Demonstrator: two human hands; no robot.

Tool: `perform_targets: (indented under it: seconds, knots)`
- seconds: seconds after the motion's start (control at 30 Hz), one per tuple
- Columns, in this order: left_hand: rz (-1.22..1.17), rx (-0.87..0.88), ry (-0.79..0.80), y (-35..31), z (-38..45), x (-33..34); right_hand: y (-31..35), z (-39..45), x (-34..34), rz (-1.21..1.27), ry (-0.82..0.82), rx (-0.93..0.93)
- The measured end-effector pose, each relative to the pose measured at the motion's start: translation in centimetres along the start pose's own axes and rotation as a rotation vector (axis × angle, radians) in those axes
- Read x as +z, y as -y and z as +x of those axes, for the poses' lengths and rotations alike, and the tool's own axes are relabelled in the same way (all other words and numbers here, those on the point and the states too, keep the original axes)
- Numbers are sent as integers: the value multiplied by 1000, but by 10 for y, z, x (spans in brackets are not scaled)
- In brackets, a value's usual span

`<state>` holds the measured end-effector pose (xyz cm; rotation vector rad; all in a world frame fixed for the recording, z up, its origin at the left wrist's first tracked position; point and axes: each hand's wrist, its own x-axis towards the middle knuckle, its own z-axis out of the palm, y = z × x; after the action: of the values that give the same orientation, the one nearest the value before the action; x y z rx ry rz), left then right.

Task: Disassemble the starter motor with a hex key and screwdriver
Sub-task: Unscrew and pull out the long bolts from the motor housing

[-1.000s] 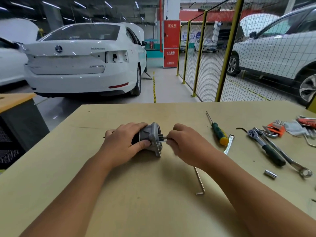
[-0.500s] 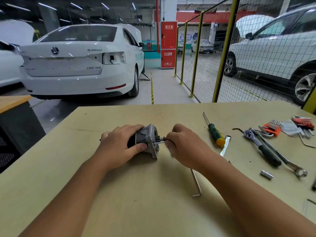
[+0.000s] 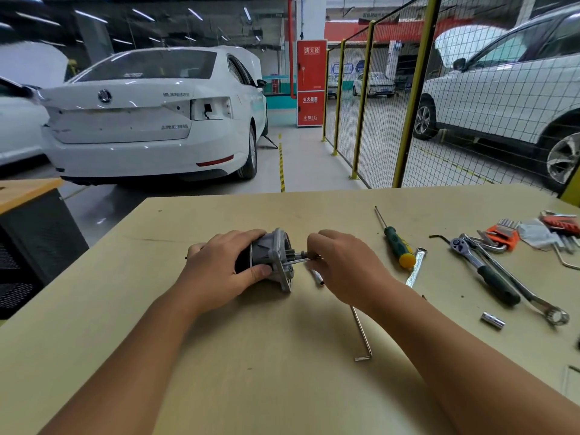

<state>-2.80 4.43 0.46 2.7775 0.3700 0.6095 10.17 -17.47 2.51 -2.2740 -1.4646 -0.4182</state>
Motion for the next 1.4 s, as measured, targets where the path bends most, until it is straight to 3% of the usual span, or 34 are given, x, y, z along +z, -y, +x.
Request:
perform_targets:
  seconds: [0.17, 0.33, 0.47, 0.7, 1.1, 1.27, 1.4]
  knots:
    - [-5, -6, 2, -1, -1, -1, -1, -2, 4, 94, -53, -23]
    - [-5, -21, 6, 0, -1, -1, 0, 2, 9, -7, 29, 10]
    - [-6, -23, 21, 0, -1, -1, -1, -1, 9, -243, -40, -32]
    - [3, -28, 25, 0, -1, -2, 7, -2, 6, -318, -60, -5]
    - [3, -25, 23, 1, 1, -1, 5, 2, 9, -72, 83, 18]
    - [0, -18, 10, 2, 0, 0, 8, 1, 7, -331, -79, -11]
    - [-1, -15, 2, 2, 1, 1, 11, 2, 5, -370, -69, -4]
